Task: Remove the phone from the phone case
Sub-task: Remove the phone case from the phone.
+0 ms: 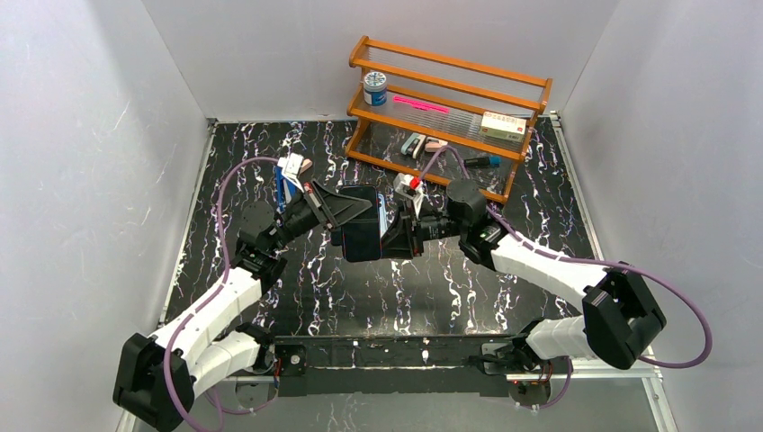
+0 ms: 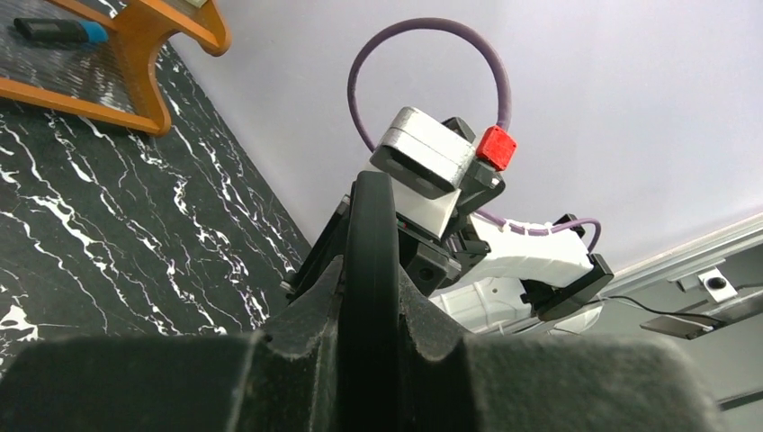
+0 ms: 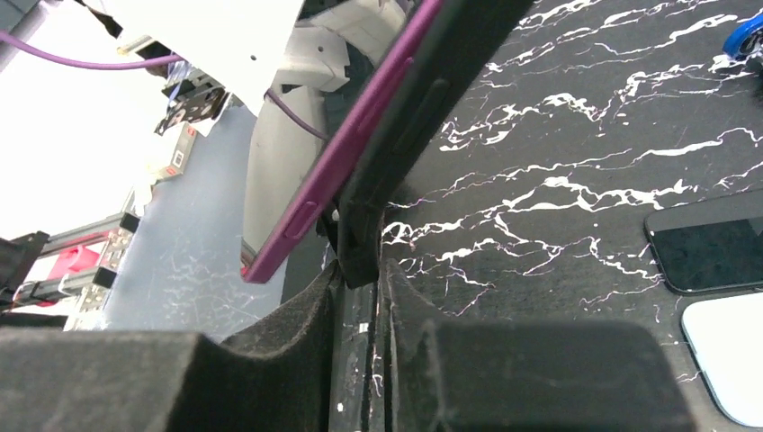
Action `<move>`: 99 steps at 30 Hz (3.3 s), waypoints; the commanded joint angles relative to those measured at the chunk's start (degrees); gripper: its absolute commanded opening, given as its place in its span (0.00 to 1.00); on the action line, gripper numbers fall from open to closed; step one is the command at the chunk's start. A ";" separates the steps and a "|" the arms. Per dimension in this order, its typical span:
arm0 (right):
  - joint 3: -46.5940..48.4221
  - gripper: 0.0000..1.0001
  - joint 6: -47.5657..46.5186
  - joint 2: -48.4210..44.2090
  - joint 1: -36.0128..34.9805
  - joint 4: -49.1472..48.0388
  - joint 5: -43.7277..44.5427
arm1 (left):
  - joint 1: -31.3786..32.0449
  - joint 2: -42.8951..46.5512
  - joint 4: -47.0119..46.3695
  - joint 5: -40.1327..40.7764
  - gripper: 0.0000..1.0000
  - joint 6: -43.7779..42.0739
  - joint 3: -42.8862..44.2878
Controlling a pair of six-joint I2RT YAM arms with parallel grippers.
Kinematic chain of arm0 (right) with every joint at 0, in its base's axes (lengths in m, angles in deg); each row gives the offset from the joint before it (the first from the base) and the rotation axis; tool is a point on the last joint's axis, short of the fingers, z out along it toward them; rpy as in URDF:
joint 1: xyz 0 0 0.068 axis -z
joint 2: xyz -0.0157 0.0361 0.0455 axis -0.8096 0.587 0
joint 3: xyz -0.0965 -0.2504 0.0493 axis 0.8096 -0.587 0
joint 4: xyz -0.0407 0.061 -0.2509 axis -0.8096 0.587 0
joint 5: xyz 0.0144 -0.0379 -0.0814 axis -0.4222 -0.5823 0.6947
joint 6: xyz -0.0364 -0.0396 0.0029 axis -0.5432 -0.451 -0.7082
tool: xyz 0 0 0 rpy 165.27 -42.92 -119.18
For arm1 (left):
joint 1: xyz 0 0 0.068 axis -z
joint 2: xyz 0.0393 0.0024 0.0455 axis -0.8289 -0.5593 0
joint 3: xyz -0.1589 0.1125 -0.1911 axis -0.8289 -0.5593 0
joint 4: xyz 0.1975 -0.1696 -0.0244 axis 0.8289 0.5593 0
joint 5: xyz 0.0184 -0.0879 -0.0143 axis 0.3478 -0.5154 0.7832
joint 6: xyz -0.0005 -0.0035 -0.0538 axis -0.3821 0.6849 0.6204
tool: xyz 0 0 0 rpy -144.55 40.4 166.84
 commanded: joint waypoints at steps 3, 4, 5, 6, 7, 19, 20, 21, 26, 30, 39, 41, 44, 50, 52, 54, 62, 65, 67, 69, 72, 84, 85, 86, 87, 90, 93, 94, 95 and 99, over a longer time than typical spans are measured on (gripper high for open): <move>-0.61 0.35 9.13 -1.87 1.23 -16.80 11.35 | 2.99 0.16 -2.95 -2.11 0.00 4.30 -2.49; -0.89 0.37 10.75 -1.87 1.21 -18.59 11.89 | 3.03 0.18 -2.94 -1.74 0.00 4.17 -2.80; -1.27 0.37 12.31 -1.80 1.27 -19.94 12.39 | 2.99 0.11 -2.99 -1.44 0.00 4.06 -3.09; -1.74 0.39 13.82 -1.65 1.24 -21.49 12.84 | 2.99 0.13 -2.99 -1.07 0.00 4.04 -3.48; -1.99 0.40 15.31 -1.42 1.26 -22.76 12.98 | 2.99 0.20 -3.03 -0.60 0.00 3.95 -3.81; -3.04 0.37 28.31 2.95 1.28 -35.24 12.45 | 2.99 -2.12 -3.12 4.01 0.00 4.12 -6.44; -3.12 0.35 28.81 3.36 1.25 -35.84 12.53 | 2.99 -2.65 -3.12 4.31 0.00 4.12 -6.59; -3.21 0.33 29.07 3.66 1.22 -36.15 12.67 | 2.99 -2.89 -3.12 4.68 0.00 4.13 -6.76; -4.32 0.09 28.84 4.19 1.20 -34.40 13.70 | 2.11 -3.61 0.01 7.34 0.08 2.24 -7.09; -5.55 0.01 27.24 3.42 1.35 -30.85 14.82 | 1.88 -2.60 6.03 10.76 0.22 -0.92 -5.95; -5.82 0.01 22.47 0.37 1.31 -13.73 20.02 | 1.84 0.13 28.34 20.12 0.72 -13.43 2.04; -5.95 0.01 22.50 0.28 1.27 -11.87 21.12 | 1.84 0.16 32.69 21.62 0.80 -15.80 4.17; -5.10 0.01 22.86 0.81 1.25 -6.94 23.82 | 1.92 -0.31 38.89 23.76 0.90 -19.43 7.48; -3.53 0.01 26.00 2.07 1.23 -0.12 27.74 | 6.02 -3.65 53.29 29.98 0.98 -28.59 15.80; -3.18 0.01 27.08 2.25 1.27 1.54 29.04 | 9.74 -5.59 57.53 34.69 0.98 -31.06 18.56; -2.52 0.01 27.79 2.26 1.19 3.82 30.50 | 13.88 -7.84 61.03 41.11 0.98 -33.05 21.37; -0.19 0.01 30.84 1.68 1.20 11.16 34.88 | 25.52 -13.14 67.54 57.67 0.98 -36.87 27.70; 0.31 0.01 31.77 1.85 1.24 12.33 35.32 | 29.02 -14.35 68.70 61.96 0.96 -38.32 29.01; 0.45 0.01 32.68 2.05 1.26 12.61 35.59 | 31.43 -15.11 69.16 64.82 0.95 -39.65 29.79; 0.60 0.01 33.81 2.31 1.24 12.66 35.52 | 33.75 -16.12 69.21 67.55 0.92 -41.01 30.13; 0.77 0.01 34.92 2.50 1.24 12.59 35.00 | 36.55 -18.38 69.42 70.83 0.91 -42.73 31.04; 1.05 0.01 36.49 2.67 1.27 13.02 33.43 | 41.59 -25.51 69.15 80.47 0.60 -49.30 34.59; 0.97 0.01 36.53 2.63 1.24 13.03 33.34 | 41.77 -25.79 69.09 80.52 0.57 -49.53 34.56; 0.96 0.01 36.61 2.61 1.23 13.02 33.33 | 41.95 -25.98 69.05 80.69 0.55 -49.58 34.56; 0.96 0.01 36.70 2.61 1.20 12.95 33.25 | 42.00 -26.23 68.99 80.78 0.53 -49.88 34.51; 1.03 0.01 37.04 2.61 1.28 12.59 32.56 | 42.25 -27.25 69.06 81.10 0.48 -51.34 34.51; 1.18 0.01 37.37 2.62 1.20 12.41 32.15 | 42.81 -28.12 69.14 81.06 0.48 -52.18 34.52; 1.14 0.01 37.47 2.56 1.27 12.34 32.12 | 43.00 -28.28 69.22 81.10 0.48 -52.34 34.50; 1.13 0.01 37.55 2.53 1.24 12.23 32.02 | 43.18 -28.48 69.28 81.02 0.48 -52.53 34.46; 0.96 0.01 37.77 2.22 1.21 12.05 32.01 | 43.88 -29.41 70.04 81.59 0.48 -53.18 34.65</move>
